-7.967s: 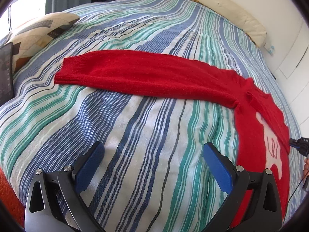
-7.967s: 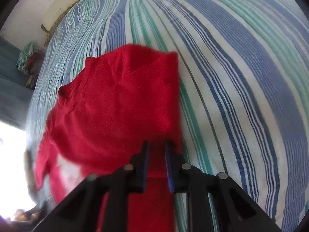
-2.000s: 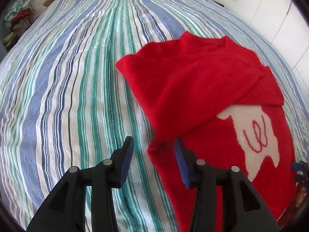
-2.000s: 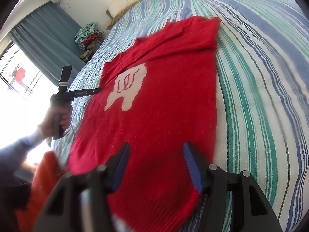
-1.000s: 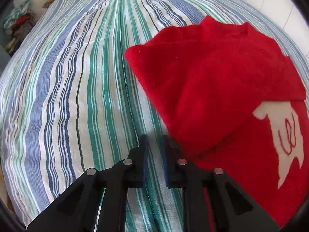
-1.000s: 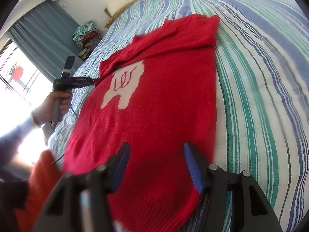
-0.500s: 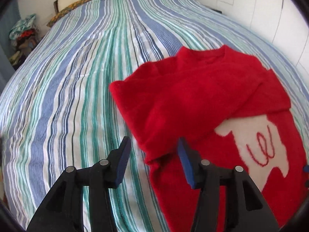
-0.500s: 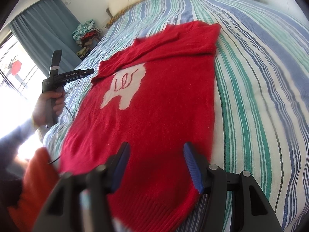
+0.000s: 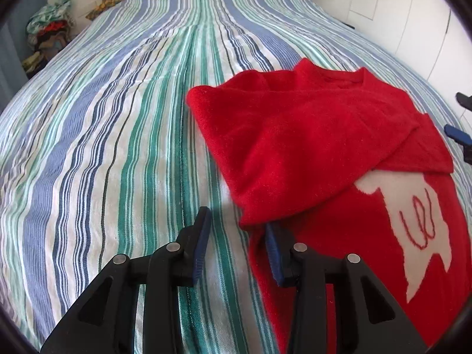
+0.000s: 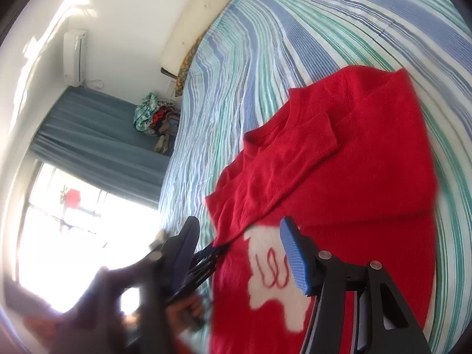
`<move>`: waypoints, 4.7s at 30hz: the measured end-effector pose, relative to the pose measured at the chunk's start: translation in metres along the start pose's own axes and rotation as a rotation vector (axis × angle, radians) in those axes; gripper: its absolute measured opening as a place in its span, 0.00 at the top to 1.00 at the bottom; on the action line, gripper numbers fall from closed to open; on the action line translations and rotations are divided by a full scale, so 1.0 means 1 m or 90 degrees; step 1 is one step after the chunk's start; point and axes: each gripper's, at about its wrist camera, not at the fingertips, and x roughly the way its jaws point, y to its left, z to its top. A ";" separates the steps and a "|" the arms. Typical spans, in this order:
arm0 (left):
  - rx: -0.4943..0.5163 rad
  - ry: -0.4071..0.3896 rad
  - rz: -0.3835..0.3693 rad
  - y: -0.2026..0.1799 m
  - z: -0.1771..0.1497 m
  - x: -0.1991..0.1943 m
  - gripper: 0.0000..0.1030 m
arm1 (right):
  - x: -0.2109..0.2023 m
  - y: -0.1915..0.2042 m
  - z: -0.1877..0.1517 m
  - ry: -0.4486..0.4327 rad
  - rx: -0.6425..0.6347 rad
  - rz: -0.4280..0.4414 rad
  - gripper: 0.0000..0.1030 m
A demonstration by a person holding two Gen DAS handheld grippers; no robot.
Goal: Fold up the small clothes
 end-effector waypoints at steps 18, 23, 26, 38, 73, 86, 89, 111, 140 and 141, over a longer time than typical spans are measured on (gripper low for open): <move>-0.123 -0.014 -0.045 0.022 -0.007 -0.002 0.82 | 0.017 -0.027 -0.012 -0.112 0.066 -0.157 0.91; -0.086 0.005 -0.007 0.025 -0.021 -0.023 0.71 | 0.018 -0.046 -0.031 -0.073 0.057 -0.218 0.78; -0.090 0.008 0.010 0.039 -0.040 -0.041 0.68 | -0.015 -0.039 -0.044 -0.082 0.011 -0.219 0.47; -0.015 0.000 -0.131 -0.049 -0.102 -0.104 0.50 | -0.075 -0.009 -0.118 0.064 -0.263 -0.226 0.47; -0.142 0.156 -0.153 -0.022 -0.178 -0.138 0.28 | -0.143 -0.050 -0.198 0.190 -0.199 -0.305 0.46; -0.217 0.210 -0.290 -0.028 -0.184 -0.122 0.97 | -0.116 -0.077 -0.209 0.250 -0.047 -0.157 0.95; -0.270 0.162 -0.333 -0.015 -0.170 -0.140 0.98 | -0.128 -0.065 -0.203 0.200 -0.051 -0.129 0.95; -0.263 -0.002 -0.183 0.017 0.111 0.030 0.97 | 0.008 -0.019 0.085 -0.093 -0.093 -0.195 0.95; -0.096 0.009 -0.058 -0.035 -0.025 -0.026 0.11 | 0.001 -0.041 -0.008 0.046 -0.371 -0.353 0.52; -0.098 0.001 -0.061 -0.038 -0.033 -0.036 0.09 | -0.006 -0.031 -0.013 0.037 -0.371 -0.351 0.51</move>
